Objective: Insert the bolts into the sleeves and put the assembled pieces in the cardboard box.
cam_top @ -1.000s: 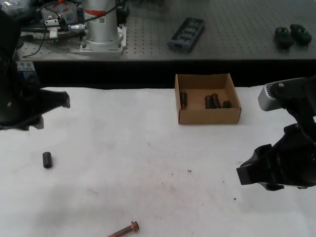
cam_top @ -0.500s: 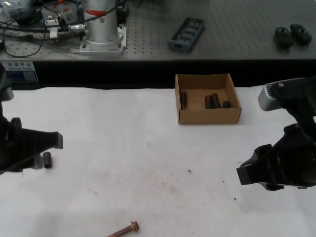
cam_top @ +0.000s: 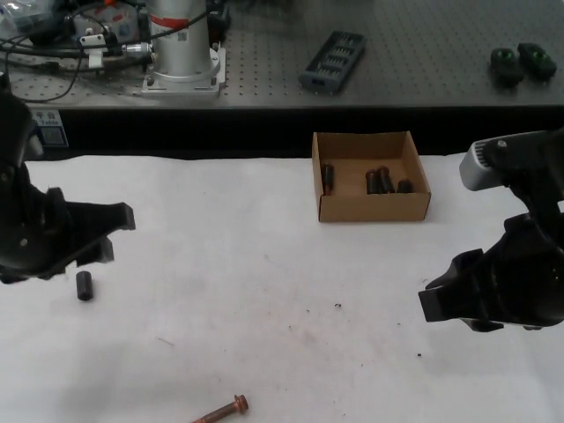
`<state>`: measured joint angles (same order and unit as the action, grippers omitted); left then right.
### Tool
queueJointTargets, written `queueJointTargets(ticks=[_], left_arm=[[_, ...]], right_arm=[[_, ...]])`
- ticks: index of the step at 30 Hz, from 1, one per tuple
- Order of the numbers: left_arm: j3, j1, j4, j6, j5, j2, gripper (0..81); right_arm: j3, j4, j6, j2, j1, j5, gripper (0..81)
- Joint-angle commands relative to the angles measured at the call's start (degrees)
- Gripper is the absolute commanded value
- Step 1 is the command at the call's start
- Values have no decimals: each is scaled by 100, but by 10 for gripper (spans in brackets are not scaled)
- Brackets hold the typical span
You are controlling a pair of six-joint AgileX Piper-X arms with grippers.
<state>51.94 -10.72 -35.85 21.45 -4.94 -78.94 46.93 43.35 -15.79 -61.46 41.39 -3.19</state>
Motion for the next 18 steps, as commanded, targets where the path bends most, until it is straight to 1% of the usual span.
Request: queueJointTargets(ticks=[1,5,13,18], left_arm=[[164,45,179,321,-45,-487,382],[404,151,209,567,-45,-930,380],[1274,485,-58,552,-14,-1778,380],[1709,568,-447,376,119,-2257,380]], right_arm=[[13,-84,-6,72,-27,-13,316],[13,-84,-6,72,-27,-13,314],[13,-84,-6,72,-27,-13,314],[13,-84,-6,72,-27,-13,314]])
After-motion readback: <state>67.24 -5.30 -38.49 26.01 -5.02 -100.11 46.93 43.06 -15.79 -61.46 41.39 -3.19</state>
